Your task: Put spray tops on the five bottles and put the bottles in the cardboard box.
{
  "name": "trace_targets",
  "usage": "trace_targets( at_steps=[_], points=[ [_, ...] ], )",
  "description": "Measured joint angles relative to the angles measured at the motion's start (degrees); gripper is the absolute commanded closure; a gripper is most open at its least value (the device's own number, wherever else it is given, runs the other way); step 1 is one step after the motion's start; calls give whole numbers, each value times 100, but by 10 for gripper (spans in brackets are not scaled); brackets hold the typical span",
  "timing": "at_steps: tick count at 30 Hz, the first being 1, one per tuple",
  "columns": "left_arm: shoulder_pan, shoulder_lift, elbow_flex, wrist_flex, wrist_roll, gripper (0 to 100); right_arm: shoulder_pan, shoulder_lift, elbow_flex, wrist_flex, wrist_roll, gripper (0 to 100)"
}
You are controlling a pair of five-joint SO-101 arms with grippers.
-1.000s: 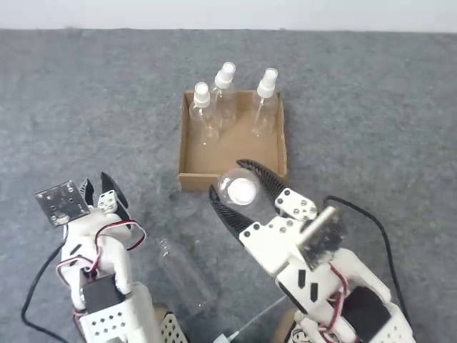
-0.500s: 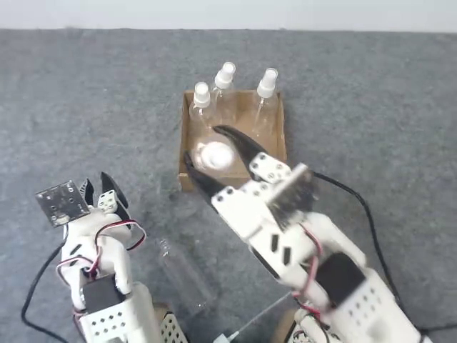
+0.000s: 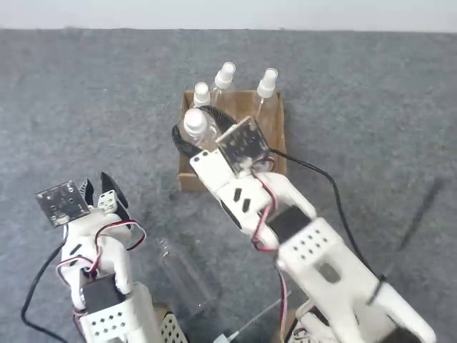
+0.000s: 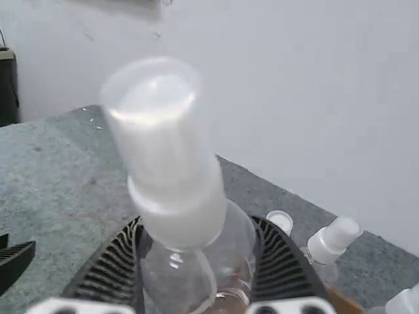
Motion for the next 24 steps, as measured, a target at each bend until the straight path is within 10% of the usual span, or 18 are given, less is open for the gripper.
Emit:
trace_targets(
  at_steps=[24],
  points=[
    [0,0,0,0,0,906,88,3103,0,-2242,-440,992]
  ],
)
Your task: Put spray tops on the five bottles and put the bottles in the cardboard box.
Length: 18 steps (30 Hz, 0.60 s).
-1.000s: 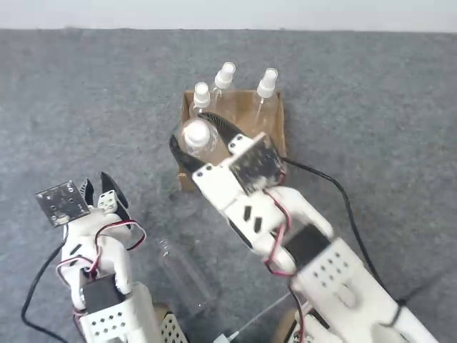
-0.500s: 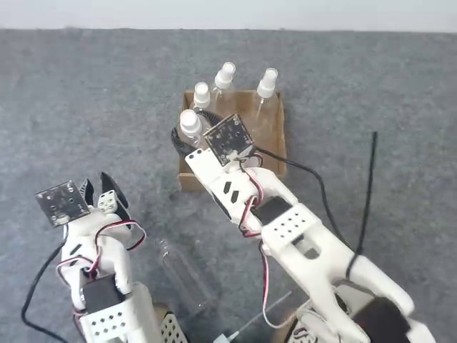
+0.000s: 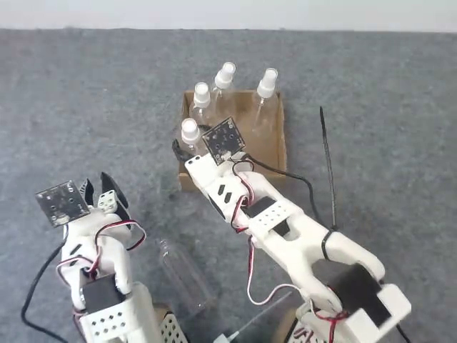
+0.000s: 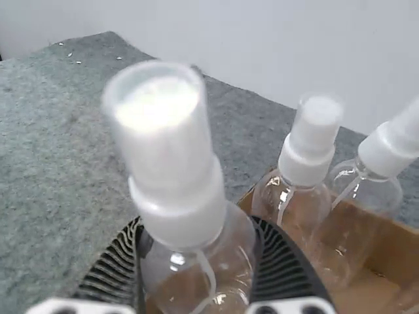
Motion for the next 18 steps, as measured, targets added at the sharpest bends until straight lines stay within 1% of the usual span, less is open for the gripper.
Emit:
trace_targets(
  at_steps=[5,10,18],
  points=[
    [0,0,0,0,0,906,0,334,-105,-53,-62,992],
    [0,0,0,0,0,905,0,651,-308,-53,-369,992],
    [0,0,0,0,0,905,0,712,-316,-53,-422,989]
  ],
)
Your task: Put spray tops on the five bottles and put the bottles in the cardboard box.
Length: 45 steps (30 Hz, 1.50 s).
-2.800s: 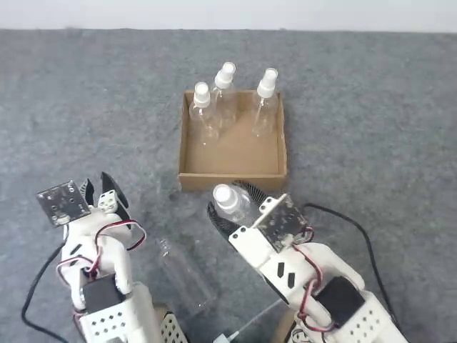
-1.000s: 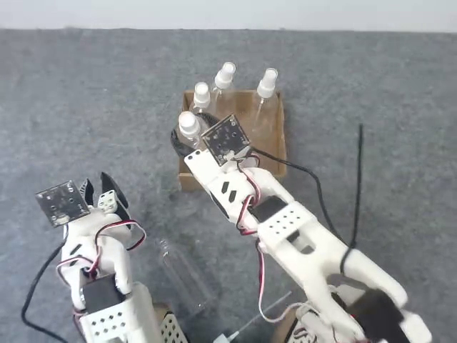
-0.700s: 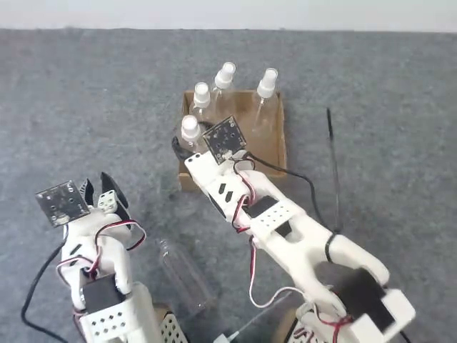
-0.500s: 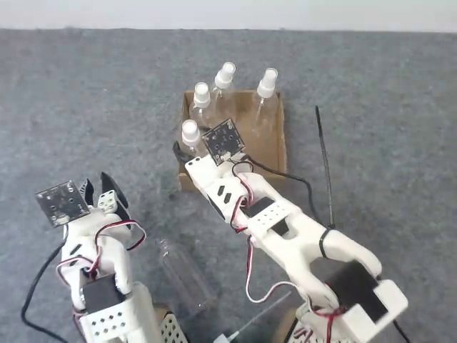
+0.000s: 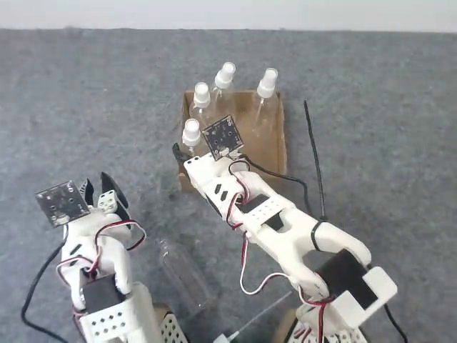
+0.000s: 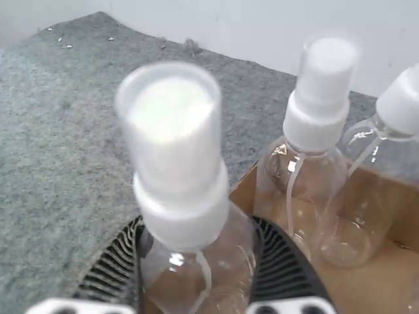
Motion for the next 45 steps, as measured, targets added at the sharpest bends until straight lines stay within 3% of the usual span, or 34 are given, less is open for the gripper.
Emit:
trace_targets(
  at_steps=[20,27,42,45],
  points=[
    [0,0,62,0,0,905,0,246,0,0,-9,985],
    [0,0,62,0,0,905,0,246,0,0,-9,843],
    [0,0,62,0,0,904,0,246,0,0,-26,829],
    [0,0,114,0,0,904,0,246,0,9,-26,775]
  ],
)
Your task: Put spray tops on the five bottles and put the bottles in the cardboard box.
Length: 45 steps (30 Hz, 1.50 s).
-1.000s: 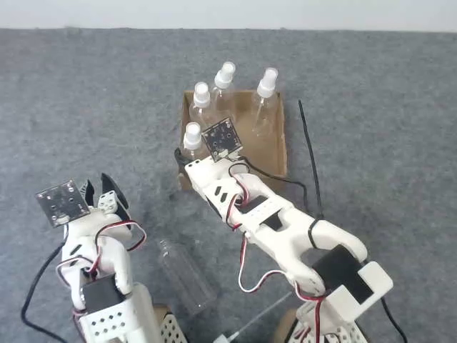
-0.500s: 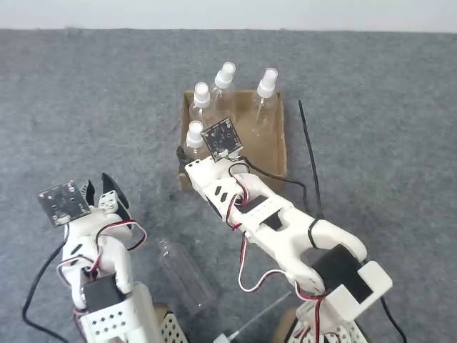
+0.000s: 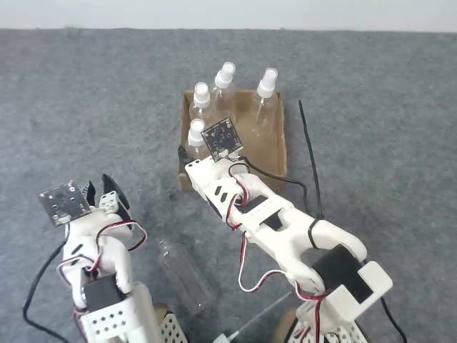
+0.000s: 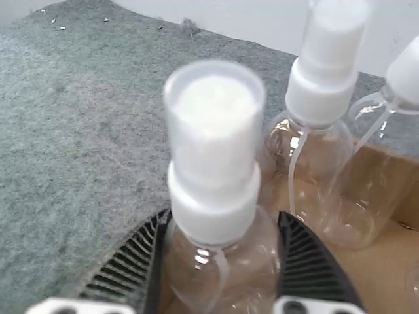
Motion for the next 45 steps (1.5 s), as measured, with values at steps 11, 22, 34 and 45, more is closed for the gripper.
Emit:
trace_targets(
  at_steps=[11,22,34,45],
  points=[
    [0,0,18,0,0,904,9,0,0,448,0,741],
    [0,0,18,0,0,904,0,-677,9,1415,0,741],
    [0,0,18,0,0,904,0,-1310,9,2224,0,741],
    [0,0,18,0,0,903,0,-2338,9,3367,0,742]
  ],
)
